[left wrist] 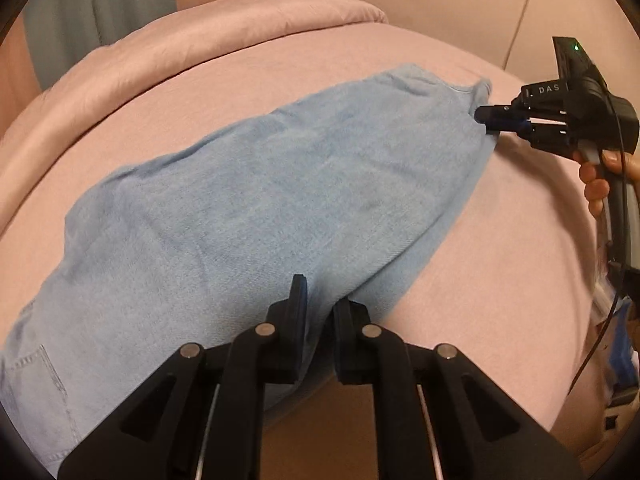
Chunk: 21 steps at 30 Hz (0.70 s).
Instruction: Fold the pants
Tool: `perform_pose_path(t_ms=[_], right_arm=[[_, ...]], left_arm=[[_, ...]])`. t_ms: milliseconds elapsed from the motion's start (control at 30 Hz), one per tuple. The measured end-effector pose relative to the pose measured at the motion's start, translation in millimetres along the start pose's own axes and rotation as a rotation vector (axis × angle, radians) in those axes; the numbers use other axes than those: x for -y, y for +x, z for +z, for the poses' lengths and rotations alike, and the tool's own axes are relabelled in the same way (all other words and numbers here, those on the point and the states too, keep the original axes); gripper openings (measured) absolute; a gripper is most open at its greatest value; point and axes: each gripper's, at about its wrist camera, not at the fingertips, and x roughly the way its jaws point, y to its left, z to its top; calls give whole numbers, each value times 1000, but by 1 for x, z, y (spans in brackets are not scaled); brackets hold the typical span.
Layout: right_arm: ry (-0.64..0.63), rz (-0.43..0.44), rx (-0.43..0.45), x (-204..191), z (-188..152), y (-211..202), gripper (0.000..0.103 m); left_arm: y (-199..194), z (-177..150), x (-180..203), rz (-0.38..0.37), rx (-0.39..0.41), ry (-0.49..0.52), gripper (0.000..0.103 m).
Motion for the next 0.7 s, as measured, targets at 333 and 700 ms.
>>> perform_pose_path(t_ms=[333,700], right_arm=[[179,141,18,10,1,12,22],[52,12,150,-4,-10,-12,7]], left_arm=[[8,8,8,56,-26,33,12],[6,6,14,99,-14,77,9]])
